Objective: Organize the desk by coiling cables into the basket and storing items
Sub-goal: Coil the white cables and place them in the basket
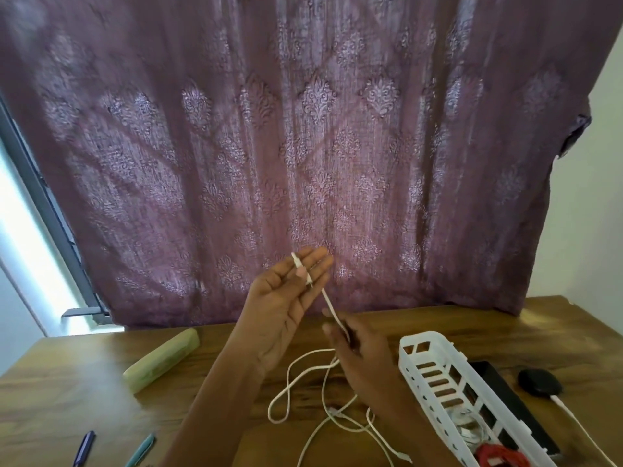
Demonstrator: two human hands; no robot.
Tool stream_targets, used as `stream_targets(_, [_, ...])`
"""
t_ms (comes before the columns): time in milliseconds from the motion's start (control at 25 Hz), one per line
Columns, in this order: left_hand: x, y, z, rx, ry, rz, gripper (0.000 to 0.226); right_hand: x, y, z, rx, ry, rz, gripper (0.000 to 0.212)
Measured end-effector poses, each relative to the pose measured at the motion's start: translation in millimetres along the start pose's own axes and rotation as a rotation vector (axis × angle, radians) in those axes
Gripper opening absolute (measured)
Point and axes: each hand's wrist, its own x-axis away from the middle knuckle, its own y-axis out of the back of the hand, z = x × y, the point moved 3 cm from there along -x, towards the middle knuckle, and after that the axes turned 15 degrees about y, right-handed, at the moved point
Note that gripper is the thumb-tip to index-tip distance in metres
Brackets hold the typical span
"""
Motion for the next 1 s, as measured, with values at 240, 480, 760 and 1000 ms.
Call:
stream_targets(240, [-14,5,3,-0.178,-0.183,-0.197,0.026,20,-5,-3,-0.219,-0.172,-0.101,0.024])
stream_targets(480, [-13,26,14,-0.770,-0.348,-0.385,0.042,26,22,23,0.326,0.233,-0.043,0.018])
stream_targets(760, [4,12,36,-1.022,-0.271,-0.175,0.021,-10,49,77,0.750,0.859,-0.122,0.019])
stream_targets(1000, [23,-22,30,-0.648,-0.070,0.026,0.035,-57,66,86,0.521,0.749,-0.135,0.014])
